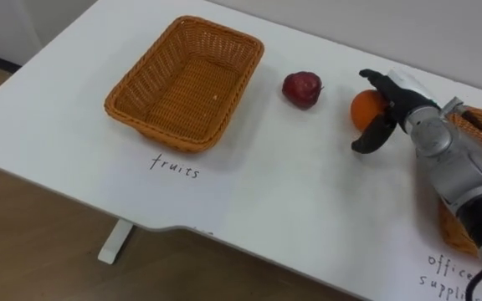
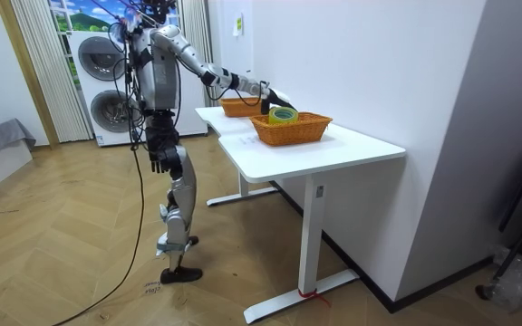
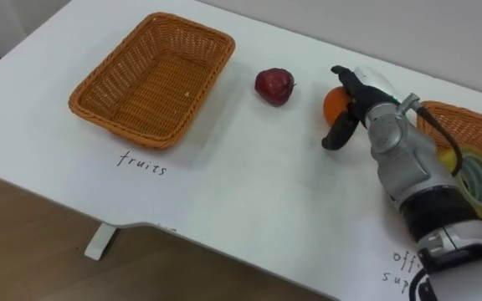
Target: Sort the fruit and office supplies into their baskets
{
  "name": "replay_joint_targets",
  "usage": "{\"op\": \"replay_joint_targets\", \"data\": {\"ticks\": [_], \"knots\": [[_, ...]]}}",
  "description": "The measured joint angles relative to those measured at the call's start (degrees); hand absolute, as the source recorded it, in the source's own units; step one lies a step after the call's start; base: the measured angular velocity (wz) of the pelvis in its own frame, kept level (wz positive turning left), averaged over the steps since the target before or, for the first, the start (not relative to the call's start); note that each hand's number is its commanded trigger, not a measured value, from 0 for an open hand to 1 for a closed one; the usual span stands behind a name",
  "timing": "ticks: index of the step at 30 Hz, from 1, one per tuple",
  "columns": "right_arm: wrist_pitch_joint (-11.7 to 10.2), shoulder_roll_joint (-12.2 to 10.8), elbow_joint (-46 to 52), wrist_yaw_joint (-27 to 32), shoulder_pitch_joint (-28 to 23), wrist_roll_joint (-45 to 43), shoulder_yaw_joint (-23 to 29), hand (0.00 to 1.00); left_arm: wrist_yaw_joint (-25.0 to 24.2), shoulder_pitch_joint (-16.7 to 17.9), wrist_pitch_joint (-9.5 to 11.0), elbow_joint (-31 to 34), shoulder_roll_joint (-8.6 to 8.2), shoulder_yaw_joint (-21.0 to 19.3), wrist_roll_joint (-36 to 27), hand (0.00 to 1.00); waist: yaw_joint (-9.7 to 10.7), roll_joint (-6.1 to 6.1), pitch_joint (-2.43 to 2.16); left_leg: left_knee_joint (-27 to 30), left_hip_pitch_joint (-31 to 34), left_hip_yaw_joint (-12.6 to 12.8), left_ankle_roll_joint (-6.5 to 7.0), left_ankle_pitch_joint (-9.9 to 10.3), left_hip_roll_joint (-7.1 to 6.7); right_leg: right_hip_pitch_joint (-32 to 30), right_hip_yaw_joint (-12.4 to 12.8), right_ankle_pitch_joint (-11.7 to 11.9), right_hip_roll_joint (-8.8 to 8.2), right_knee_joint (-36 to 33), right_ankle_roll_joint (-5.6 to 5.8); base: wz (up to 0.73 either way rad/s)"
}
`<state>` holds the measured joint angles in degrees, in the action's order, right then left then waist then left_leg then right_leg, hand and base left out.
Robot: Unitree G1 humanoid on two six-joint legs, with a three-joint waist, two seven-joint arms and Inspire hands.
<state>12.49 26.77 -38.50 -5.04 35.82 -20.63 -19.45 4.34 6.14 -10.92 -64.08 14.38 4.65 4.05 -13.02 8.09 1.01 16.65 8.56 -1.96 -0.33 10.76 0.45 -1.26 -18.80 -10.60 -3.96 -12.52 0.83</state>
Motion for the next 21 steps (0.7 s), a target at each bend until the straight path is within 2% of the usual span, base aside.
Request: {"op": "replay_joint_targets", "data": {"ticks": [11,21], "knots": [[-0.7,0.0,-1.8,0.0,0.0,0.0,0.0,0.00,0.2,-0.2,1.0,-0.1,-0.01,0.0,0.0,0.00,0.0,0.14,0.04,0.0,0.0,-0.2,0.00,0.0,-0.02,0.2,-0.2,0.0,0.00,0.0,0.00,0.01],[-1.2,0.0,-3.4,0.0,0.0,0.0,0.0,0.00,0.1,-0.2,1.0,-0.1,-0.01,0.0,-0.1,0.00,-0.1,0.32,0.13,0.0,0.1,-0.2,0.00,0.0,-0.01,0.2,-0.2,0.0,0.01,0.0,0.00,0.00]]}}
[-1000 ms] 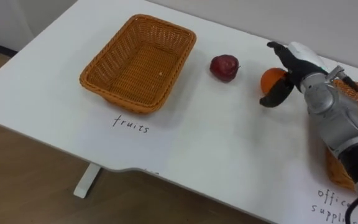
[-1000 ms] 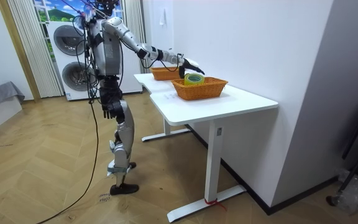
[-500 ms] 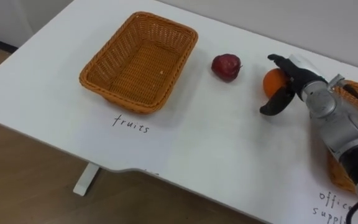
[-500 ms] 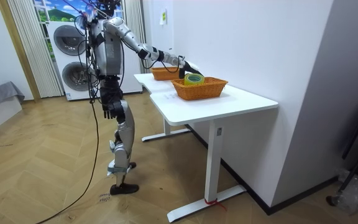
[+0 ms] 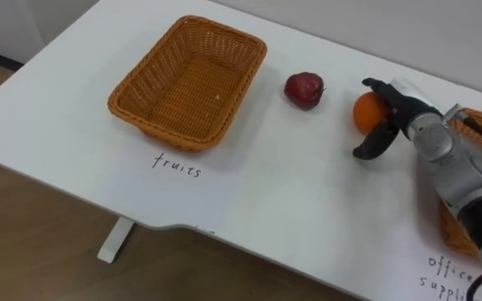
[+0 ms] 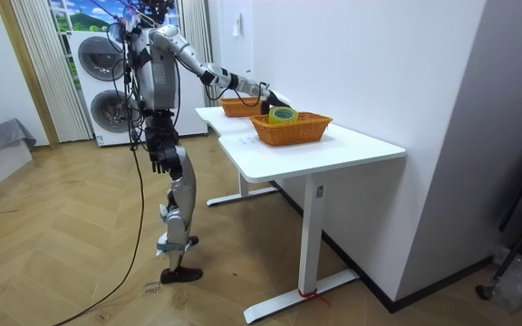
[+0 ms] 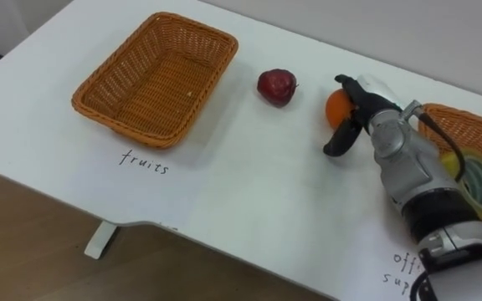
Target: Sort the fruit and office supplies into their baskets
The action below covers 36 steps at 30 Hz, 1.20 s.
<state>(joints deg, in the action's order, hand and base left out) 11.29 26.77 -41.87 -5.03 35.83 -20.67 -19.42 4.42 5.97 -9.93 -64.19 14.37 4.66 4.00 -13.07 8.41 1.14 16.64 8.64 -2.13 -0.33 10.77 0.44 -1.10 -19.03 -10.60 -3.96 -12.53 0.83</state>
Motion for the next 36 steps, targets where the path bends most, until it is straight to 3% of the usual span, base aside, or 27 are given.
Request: {"op": "replay_joint_targets", "data": {"ticks": [7,14,17,23,24,25,36], "knots": [[0.0,0.0,0.0,0.0,0.0,0.0,0.0,0.00,0.0,0.0,0.0,0.0,0.01,0.0,0.0,0.00,-0.1,0.03,-0.02,0.1,0.0,-0.1,0.00,0.0,-0.03,0.0,-0.1,0.0,0.00,0.0,0.00,0.00],[-1.5,0.0,-2.9,0.5,0.1,-0.2,0.3,0.00,-1.4,0.0,0.1,-0.2,0.09,-0.1,0.5,0.00,-1.1,0.08,0.05,-0.1,-0.2,-0.2,-0.01,0.0,-0.01,0.4,-0.1,0.0,0.05,0.0,0.00,0.00],[-1.9,0.0,-3.6,0.7,0.4,-0.5,0.3,0.00,-2.2,0.0,0.3,-0.2,0.21,-0.1,0.6,0.00,-1.6,0.58,0.35,0.0,0.2,-0.3,-0.10,-0.1,0.05,0.1,-0.1,0.0,0.10,0.0,0.00,0.00],[-1.8,0.0,-3.8,0.5,1.7,-1.4,0.3,0.00,-3.8,-0.1,0.3,0.0,0.35,0.0,0.5,0.00,-1.5,1.03,0.34,0.9,1.8,-0.7,-0.13,-0.1,0.05,-1.1,-0.5,0.1,0.21,0.0,-0.22,0.02],[-1.8,0.0,-3.8,0.5,1.8,-1.5,0.3,0.54,-3.9,-0.1,0.3,0.0,0.38,0.0,0.5,0.00,-1.5,1.03,0.33,0.9,1.9,-0.9,-0.13,-0.1,0.04,-1.1,-0.7,0.1,0.23,0.0,-0.22,0.07],[-1.8,0.0,-3.8,0.5,1.8,-1.7,0.3,1.00,-3.9,-0.1,0.3,0.0,0.38,0.0,0.5,0.00,-1.5,1.02,0.34,0.9,1.9,-1.0,-0.14,-0.1,0.04,-1.1,-0.8,0.1,0.25,0.0,-0.22,0.08],[-1.7,0.1,-3.8,-0.8,3.0,-2.3,0.3,1.00,-5.0,-0.3,0.2,0.1,0.50,0.0,0.4,0.00,-1.4,1.03,0.33,0.9,2.2,-1.3,-0.19,-0.1,0.07,-1.1,-1.4,0.1,0.26,0.0,-0.22,0.01]]}}
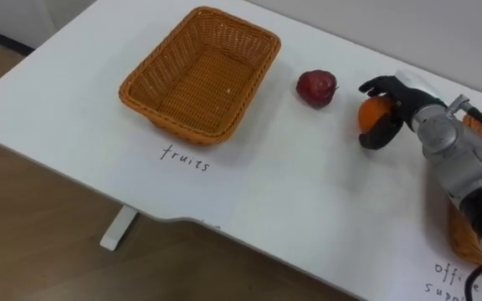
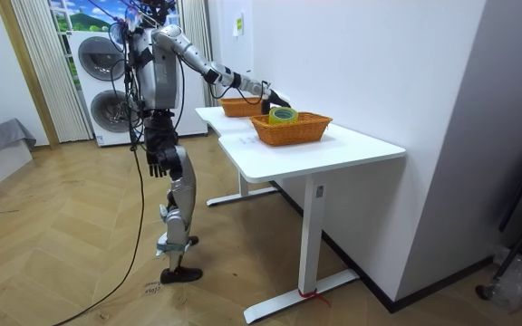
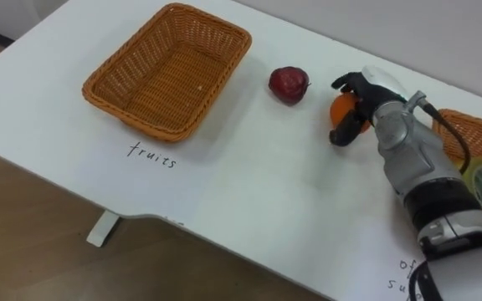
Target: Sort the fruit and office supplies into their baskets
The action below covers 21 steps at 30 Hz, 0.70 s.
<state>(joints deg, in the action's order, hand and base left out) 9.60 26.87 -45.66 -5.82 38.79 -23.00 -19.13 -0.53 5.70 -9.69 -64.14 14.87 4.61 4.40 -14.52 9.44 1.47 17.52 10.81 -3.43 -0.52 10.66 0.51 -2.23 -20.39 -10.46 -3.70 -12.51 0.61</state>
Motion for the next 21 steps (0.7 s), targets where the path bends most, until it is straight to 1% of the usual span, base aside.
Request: {"op": "replay_joint_targets", "data": {"ticks": [6,14,21], "knots": [[0.5,0.0,0.0,-1.5,0.0,-0.1,0.0,1.00,-0.4,-0.8,0.1,0.0,0.15,0.0,0.0,0.00,-0.1,0.17,-0.06,0.0,-0.1,0.1,0.00,0.0,-0.01,0.0,0.1,0.0,-0.01,0.0,0.00,0.00],[0.6,0.0,0.0,-3.6,0.0,-0.1,-0.2,1.00,-1.4,-0.8,0.1,0.0,0.19,0.0,0.0,0.00,-0.1,0.45,-0.03,0.0,-0.1,0.1,0.00,0.0,0.00,0.0,0.1,0.0,-0.01,0.0,0.00,0.00],[1.8,0.0,0.0,-4.4,0.0,-0.3,-0.5,1.00,-1.9,-0.8,0.1,0.0,0.21,-0.2,0.1,0.00,-0.1,0.51,-0.07,0.0,0.0,0.1,0.00,0.0,0.00,-0.1,0.1,0.0,-0.02,0.0,0.00,0.00]]}}
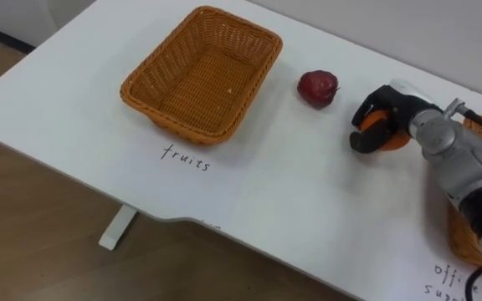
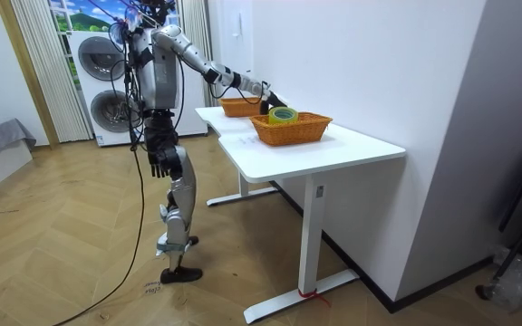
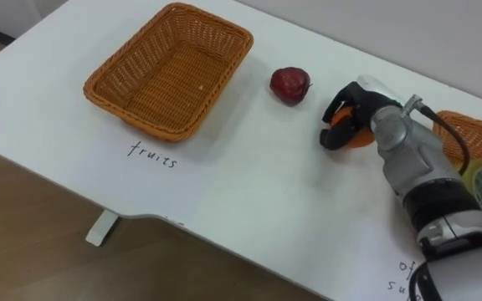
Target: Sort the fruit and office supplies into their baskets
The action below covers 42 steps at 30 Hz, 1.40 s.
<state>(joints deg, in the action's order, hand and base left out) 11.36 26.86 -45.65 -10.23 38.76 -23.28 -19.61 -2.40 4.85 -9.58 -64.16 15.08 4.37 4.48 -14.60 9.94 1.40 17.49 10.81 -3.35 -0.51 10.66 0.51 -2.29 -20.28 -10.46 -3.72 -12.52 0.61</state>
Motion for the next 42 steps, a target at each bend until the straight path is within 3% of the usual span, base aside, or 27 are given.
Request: {"op": "replay_joint_targets", "data": {"ticks": [13,20,30,42], "knots": [[-0.6,0.1,2.7,0.2,0.0,1.0,0.0,1.00,1.8,-0.1,0.6,-0.2,-0.02,-0.6,-0.5,0.00,0.5,0.12,-0.09,0.0,-0.5,0.3,-0.02,0.0,0.00,0.0,0.2,0.0,-0.05,0.0,0.00,-0.01],[-2.1,0.4,14.0,1.0,0.0,-0.6,0.7,1.00,3.4,1.3,2.5,-1.2,0.00,-2.0,-0.5,0.00,3.2,0.05,-0.17,-0.8,-1.9,0.3,0.00,0.0,-0.07,1.2,0.2,0.0,-0.12,0.1,0.00,0.00],[-1.9,1.4,27.6,1.4,-0.2,-4.2,1.1,1.00,4.2,4.0,2.3,-0.2,-1.19,-6.4,-0.4,0.00,4.7,-1.22,-1.62,-2.1,-4.6,0.6,0.01,-0.1,-0.19,3.5,0.0,0.0,-0.16,1.0,0.02,-0.01],[-1.2,1.7,37.6,0.6,-0.2,-2.4,3.1,1.00,3.3,6.0,2.0,0.6,-1.38,-6.4,-0.4,0.00,4.7,-1.08,-1.59,-4.8,-7.6,-0.2,-0.17,-0.8,-0.46,6.2,-0.1,0.0,-0.10,1.9,0.05,0.04]]}}
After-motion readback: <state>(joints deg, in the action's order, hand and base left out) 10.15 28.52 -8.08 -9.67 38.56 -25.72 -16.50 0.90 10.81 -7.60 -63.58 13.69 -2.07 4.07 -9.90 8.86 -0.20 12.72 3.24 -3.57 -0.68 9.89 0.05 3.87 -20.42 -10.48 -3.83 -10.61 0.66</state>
